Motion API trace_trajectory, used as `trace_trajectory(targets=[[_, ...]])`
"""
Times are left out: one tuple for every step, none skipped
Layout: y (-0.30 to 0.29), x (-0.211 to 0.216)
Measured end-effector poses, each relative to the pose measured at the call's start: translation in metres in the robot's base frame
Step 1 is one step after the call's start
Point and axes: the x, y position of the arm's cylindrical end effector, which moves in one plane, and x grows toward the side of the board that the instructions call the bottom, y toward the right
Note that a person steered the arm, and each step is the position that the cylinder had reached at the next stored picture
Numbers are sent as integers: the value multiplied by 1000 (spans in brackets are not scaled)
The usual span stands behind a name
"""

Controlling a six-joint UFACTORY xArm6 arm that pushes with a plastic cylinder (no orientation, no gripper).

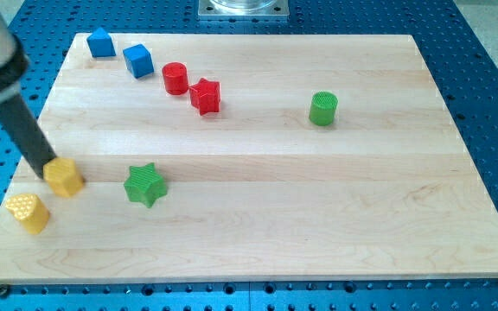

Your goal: Form a diagonal line with yellow blocks and green star

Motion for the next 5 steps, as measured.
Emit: trace_trajectory(targets=[[-11,3],[-25,39],[-24,60],[-26,23],[17,-4]])
